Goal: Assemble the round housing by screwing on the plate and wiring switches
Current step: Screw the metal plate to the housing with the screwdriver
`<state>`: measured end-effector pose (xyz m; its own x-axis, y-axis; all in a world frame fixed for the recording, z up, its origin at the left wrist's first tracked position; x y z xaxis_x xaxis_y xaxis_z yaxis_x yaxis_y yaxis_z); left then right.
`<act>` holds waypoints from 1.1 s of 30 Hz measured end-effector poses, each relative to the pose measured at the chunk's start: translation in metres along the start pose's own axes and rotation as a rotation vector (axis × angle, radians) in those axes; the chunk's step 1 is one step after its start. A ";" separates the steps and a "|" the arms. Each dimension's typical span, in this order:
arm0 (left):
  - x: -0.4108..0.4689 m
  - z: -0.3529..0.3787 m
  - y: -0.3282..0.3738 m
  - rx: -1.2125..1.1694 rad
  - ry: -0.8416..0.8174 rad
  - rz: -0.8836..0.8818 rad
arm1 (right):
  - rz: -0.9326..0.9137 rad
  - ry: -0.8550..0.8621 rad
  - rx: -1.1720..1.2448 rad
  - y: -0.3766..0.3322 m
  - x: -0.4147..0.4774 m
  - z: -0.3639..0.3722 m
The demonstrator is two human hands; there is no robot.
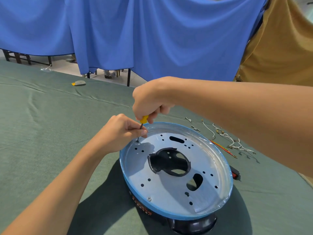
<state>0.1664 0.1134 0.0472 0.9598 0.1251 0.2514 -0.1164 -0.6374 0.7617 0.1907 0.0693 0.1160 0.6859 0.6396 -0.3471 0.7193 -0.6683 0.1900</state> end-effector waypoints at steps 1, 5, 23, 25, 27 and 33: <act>0.000 0.000 -0.001 -0.006 -0.004 -0.006 | -0.045 0.028 -0.062 -0.005 -0.002 -0.003; -0.002 -0.002 -0.002 0.001 -0.006 -0.009 | -0.315 0.210 -0.471 -0.037 -0.023 -0.022; -0.001 0.004 -0.005 -0.034 -0.032 -0.013 | -0.388 0.115 -0.535 -0.042 -0.013 -0.006; -0.002 0.002 -0.007 -0.074 -0.011 -0.019 | -0.310 0.048 -0.516 -0.041 0.000 -0.005; -0.004 0.000 -0.006 -0.089 0.012 -0.020 | -0.207 -0.034 -0.430 -0.032 0.009 -0.006; -0.003 0.005 -0.008 -0.152 -0.078 -0.035 | 0.013 -0.188 -0.192 -0.010 0.015 0.001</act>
<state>0.1654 0.1142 0.0376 0.9801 0.0822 0.1806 -0.1142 -0.5110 0.8520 0.1939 0.0851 0.1074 0.6760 0.5375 -0.5042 0.7303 -0.5805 0.3603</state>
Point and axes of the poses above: each hand's wrist, its own x-axis towards the middle knuckle, its own z-axis out of the palm, y = z × x, the point moved 10 cm from there along x, towards the middle knuckle, and after that the axes turned 5 degrees about -z, right-handed, at the moved point
